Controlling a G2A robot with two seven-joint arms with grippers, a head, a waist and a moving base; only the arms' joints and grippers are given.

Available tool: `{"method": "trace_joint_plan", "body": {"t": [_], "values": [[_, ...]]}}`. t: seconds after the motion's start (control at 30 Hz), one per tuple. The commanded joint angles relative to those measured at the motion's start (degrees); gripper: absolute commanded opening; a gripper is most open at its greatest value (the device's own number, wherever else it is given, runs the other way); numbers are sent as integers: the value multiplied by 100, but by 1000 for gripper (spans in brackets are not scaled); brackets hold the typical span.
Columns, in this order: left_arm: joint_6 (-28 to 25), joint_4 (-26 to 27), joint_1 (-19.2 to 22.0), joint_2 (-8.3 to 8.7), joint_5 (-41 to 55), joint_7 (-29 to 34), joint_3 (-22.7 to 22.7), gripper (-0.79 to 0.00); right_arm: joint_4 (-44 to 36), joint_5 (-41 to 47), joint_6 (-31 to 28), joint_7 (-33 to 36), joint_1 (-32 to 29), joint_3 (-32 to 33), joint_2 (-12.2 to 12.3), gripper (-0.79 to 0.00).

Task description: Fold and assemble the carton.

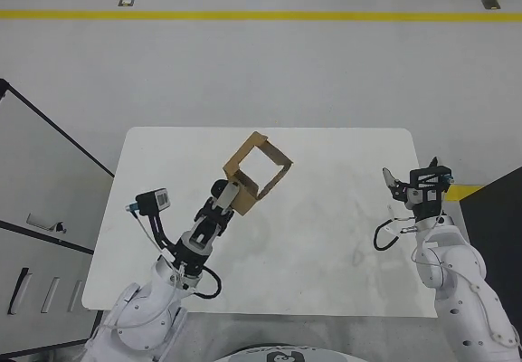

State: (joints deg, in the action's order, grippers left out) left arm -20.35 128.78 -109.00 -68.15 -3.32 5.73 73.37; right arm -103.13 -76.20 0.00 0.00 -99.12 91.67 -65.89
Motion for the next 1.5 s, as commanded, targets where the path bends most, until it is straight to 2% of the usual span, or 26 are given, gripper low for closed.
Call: {"method": "trace_joint_plan", "body": {"t": [0.0, 0.3, 0.6, 0.73, 0.9, 1.17, 1.3, 1.47], "values": [[5, -15, 16, 4, 294, 137, 14, -785, 0, 0, 0, 0, 0, 0, 0, 0], [8, -116, 122, 16, 1363, 644, 51, -785, 0, 0, 0, 0, 0, 0, 0, 0], [24, -99, 148, 13, 1437, 650, 35, -785, 0, 0, 0, 0, 0, 0, 0, 0], [68, -18, 149, -4, 2417, 766, -64, -785, 0, 0, 0, 0, 0, 0, 0, 0], [168, -14, 163, 6, 3604, 1248, 12, -785, 0, 0, 0, 0, 0, 0, 0, 0], [517, -72, 170, 16, 4907, 1743, 168, -785, 0, 0, 0, 0, 0, 0, 0, 0], [743, -152, 232, 24, 5119, 1945, 219, -785, 0, 0, 0, 0, 0, 0, 0, 0], [743, -152, 232, 24, 5119, 1945, 219, -785, 0, 0, 0, 0, 0, 0, 0, 0]]}}
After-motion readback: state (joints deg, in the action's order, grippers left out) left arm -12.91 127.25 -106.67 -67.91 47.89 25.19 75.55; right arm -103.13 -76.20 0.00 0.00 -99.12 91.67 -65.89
